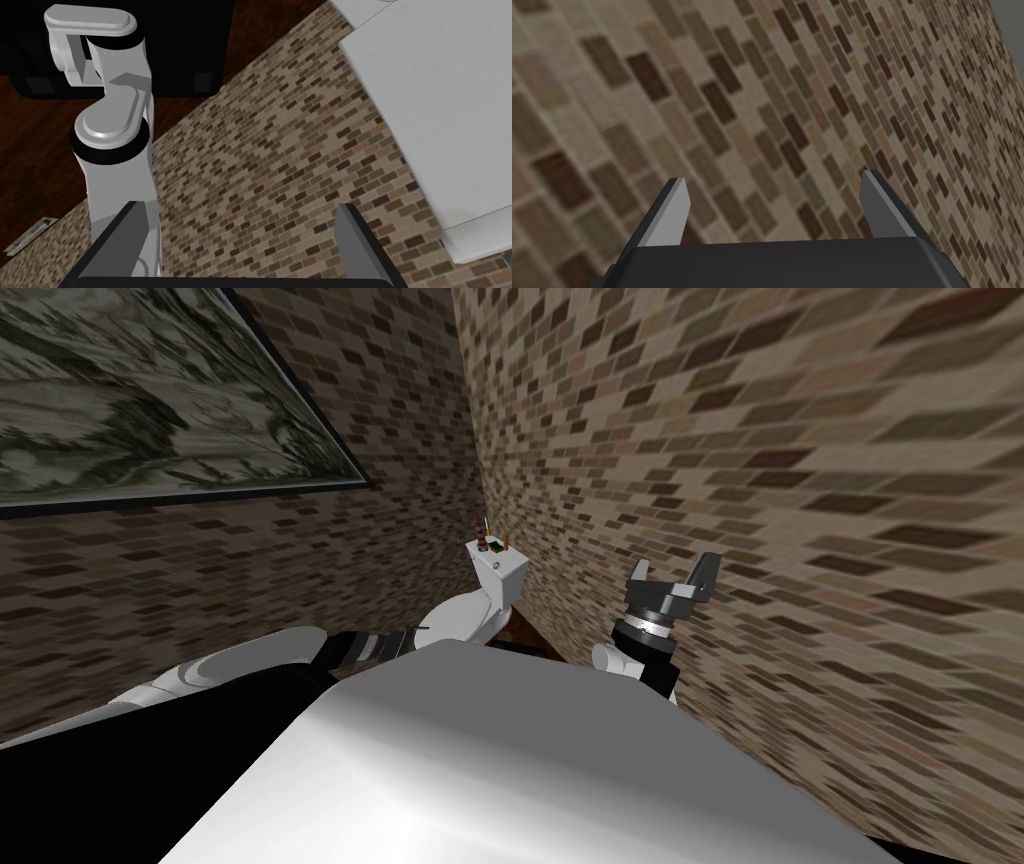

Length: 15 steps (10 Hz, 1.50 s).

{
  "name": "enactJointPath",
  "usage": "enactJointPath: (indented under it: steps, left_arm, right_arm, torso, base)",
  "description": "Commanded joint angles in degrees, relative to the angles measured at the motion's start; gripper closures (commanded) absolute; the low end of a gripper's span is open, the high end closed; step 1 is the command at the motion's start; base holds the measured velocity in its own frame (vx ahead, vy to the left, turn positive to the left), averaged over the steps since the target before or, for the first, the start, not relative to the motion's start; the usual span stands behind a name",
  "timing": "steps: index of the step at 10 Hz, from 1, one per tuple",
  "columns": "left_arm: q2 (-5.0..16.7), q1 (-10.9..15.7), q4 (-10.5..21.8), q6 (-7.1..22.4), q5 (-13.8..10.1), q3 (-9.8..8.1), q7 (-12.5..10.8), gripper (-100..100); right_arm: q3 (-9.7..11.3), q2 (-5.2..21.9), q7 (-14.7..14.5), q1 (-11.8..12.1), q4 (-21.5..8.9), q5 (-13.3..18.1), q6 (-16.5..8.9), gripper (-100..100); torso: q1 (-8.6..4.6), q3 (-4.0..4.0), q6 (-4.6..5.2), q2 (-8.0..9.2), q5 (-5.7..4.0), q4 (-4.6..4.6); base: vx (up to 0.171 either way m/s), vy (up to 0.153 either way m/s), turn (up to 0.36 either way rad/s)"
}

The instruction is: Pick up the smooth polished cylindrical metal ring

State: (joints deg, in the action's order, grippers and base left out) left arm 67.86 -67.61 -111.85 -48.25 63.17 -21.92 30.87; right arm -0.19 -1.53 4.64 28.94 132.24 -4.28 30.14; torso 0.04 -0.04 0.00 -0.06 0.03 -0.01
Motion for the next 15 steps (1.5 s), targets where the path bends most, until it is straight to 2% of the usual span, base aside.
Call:
enactJointPath:
  steps: [1, 2, 3, 5, 6, 7, 8, 9, 10, 11, 12, 13, 14, 15]
  left_arm:
    - [2.9, -2.3, -0.1, -1.2, 2.9, -1.88, 0.7, -100]
    - [4.0, -2.3, -0.1, -1.2, 4.5, -1.88, 0.7, -100]
    - [6.0, -5.1, 1.4, -3.3, 6.4, -3.58, 2.7, -100]
    - [9.2, -5.1, 1.4, -3.3, 9.5, -3.58, 2.7, -100]
    - [9.2, -5.1, 1.4, -3.3, 10.3, -3.58, 2.7, -100]
    - [11.8, -7.8, 2.8, -5.4, 12.4, -5.26, 4.6, -100]
    - [13.7, -7.9, 2.8, -5.4, 13.8, -5.26, 4.6, -100]
    - [14.4, -7.9, 2.8, -5.4, 15.5, -5.26, 4.6, -100]
    - [16.6, -10.3, 4.2, -7.5, 17.3, -6.92, 6.5, -100]
    - [18.5, -10.6, 4.2, -7.5, 18.9, -6.92, 6.5, -100]
    - [19.5, -10.6, 4.2, -7.5, 20.5, -6.92, 6.5, -100]
    - [19.5, -10.6, 4.2, -7.5, 21.7, -6.92, 6.5, -100]
    - [22.1, -13.2, 5.6, -9.6, 24.0, -8.55, 8.4, -100]
    - [24.3, -13.2, 5.6, -9.6, 25.2, -8.55, 8.4, -100]
  right_arm:
    - [0.0, 0.0, 0.0, 0.0, 0.0, 0.0, 0.0, 0]
    - [0.0, 0.0, 0.0, 0.0, 0.0, 0.0, 0.0, 0]
    - [0.0, 0.0, 0.0, 0.0, 0.0, 0.0, 0.0, 0]
    - [0.0, 0.0, 0.0, 0.0, 0.0, 0.0, 0.0, 0]
    - [0.0, 0.0, 0.0, 0.0, 0.0, 0.0, 0.0, 0]
    - [0.0, 0.0, 0.0, 0.0, 0.0, 0.0, 0.0, 0]
    - [0.0, 0.0, 0.0, 0.0, 0.0, 0.0, 0.0, 0]
    - [0.0, 0.0, 0.0, 0.0, 0.0, 0.0, 0.0, 0]
    - [0.0, 0.0, 0.0, 0.0, 0.0, 0.0, 0.0, 0]
    - [0.0, 0.0, 0.0, 0.0, 0.0, 0.0, 0.0, 0]
    - [0.0, 0.0, 0.0, 0.0, 0.0, 0.0, 0.0, 0]
    - [0.0, 0.0, 0.0, 0.0, 0.0, 0.0, 0.0, 0]
    - [0.0, 0.0, 0.0, 0.0, 0.0, 0.0, 0.0, 0]
    - [0.0, 0.0, 0.0, 0.0, 0.0, 0.0, 0.0, 0]
  torso:
    - [0.0, 0.0, 0.0, 0.0, 0.0, 0.0]
    - [0.02, 0.02, -0.01, 0.03, 0.0, 0.01]
    - [-0.03, 0.0, -0.03, -0.02, 0.0, 0.01]
    - [0.04, 0.02, -0.02, 0.02, 0.03, 0.02]
    - [-0.04, -0.01, -0.03, -0.03, 0.0, 0.0]
    - [-0.09, -0.02, -0.04, -0.05, -0.01, 0.0]
    - [-0.07, -0.09, 0.02, -0.17, -0.01, -0.03]
    - [-0.05, -0.08, -0.01, -0.13, -0.01, -0.03]
    - [-0.06, -0.04, -0.03, -0.07, 0.0, -0.01]
    - [0.01, -0.02, 0.0, -0.04, 0.0, 0.0]
    - [-0.02, -0.01, -0.01, -0.04, 0.01, 0.0]
    - [-0.14, -0.04, -0.03, -0.09, -0.01, 0.0]
    - [-0.18, -0.05, -0.04, -0.1, -0.03, -0.01]
    - [-0.1, -0.11, 0.03, -0.2, -0.02, -0.04]
  base:
    - [-0.026, 0.032, -0.138]
    - [-0.008, 0.011, -0.035]
    - [-0.03, 0.045, -0.135]
    - [-0.013, 0.02, -0.065]
    - [0.0, 0.0, 0.0]
    - [0.032, 0.002, -0.151]
    - [0.012, 0.014, -0.135]
    - [-0.01, 0.012, -0.057]
    - [-0.014, 0.029, -0.142]
    - [-0.017, 0.019, -0.128]
    - [0.007, -0.015, -0.04]
    - [0.011, -0.022, -0.021]
    - [0.034, 0.003, -0.219]
    - [0.006, 0.001, -0.12]
